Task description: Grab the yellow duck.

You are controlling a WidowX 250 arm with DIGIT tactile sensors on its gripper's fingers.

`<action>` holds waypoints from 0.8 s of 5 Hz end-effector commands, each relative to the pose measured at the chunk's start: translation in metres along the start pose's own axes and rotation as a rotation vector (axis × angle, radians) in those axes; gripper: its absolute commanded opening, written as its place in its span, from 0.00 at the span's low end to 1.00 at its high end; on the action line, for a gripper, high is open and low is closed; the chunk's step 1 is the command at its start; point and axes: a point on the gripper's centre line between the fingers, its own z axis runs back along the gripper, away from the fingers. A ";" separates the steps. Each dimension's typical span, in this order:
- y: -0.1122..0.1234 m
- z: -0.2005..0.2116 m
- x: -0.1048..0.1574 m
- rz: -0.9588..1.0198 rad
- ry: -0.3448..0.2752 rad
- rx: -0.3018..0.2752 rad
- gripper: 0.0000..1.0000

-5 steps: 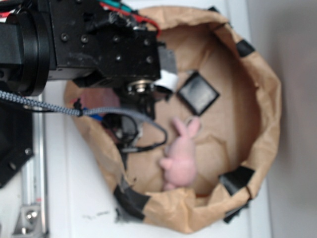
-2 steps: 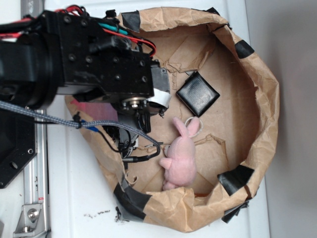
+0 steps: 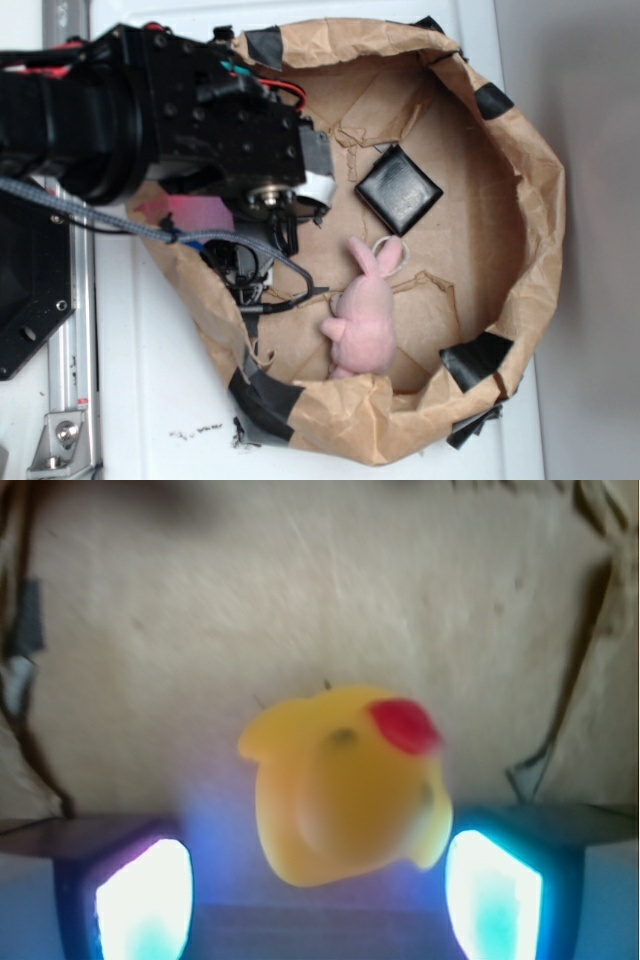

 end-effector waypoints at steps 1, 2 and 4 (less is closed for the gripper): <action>-0.001 0.001 -0.005 0.002 -0.029 0.001 1.00; -0.001 -0.004 0.003 -0.006 -0.053 0.010 1.00; -0.001 -0.009 0.018 -0.008 -0.108 -0.019 1.00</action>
